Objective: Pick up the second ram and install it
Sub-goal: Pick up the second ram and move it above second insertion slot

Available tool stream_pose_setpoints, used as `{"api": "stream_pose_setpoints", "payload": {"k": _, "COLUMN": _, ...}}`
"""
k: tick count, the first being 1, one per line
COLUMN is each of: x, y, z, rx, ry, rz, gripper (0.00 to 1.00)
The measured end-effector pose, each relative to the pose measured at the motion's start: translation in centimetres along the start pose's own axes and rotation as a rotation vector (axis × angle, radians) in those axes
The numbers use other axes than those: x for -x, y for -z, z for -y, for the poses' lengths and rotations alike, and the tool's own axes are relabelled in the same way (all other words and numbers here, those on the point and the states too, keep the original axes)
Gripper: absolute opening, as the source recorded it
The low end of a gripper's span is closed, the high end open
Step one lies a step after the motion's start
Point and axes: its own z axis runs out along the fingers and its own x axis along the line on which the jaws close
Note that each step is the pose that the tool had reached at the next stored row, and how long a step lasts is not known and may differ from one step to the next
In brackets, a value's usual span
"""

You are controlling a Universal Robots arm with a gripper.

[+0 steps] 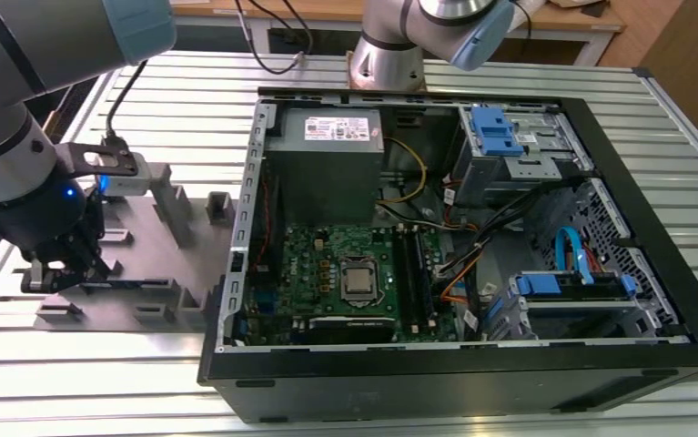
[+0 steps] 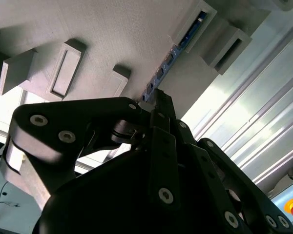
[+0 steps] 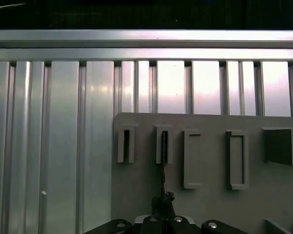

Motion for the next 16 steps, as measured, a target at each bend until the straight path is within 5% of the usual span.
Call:
{"api": "stream_pose_setpoints", "payload": {"k": 8, "x": 0.0, "y": 0.0, "z": 0.0, "rx": 0.0, "ry": 0.0, "rz": 0.0, "gripper": 0.08}}
{"api": "stream_pose_setpoints", "payload": {"k": 12, "x": 0.0, "y": 0.0, "z": 0.0, "rx": 0.0, "ry": 0.0, "rz": 0.0003, "gripper": 0.27}}
{"api": "stream_pose_setpoints", "payload": {"k": 16, "x": -0.02, "y": -0.52, "z": 0.06, "rx": -0.0001, "ry": 0.0, "rz": 0.0032, "gripper": 0.27}}
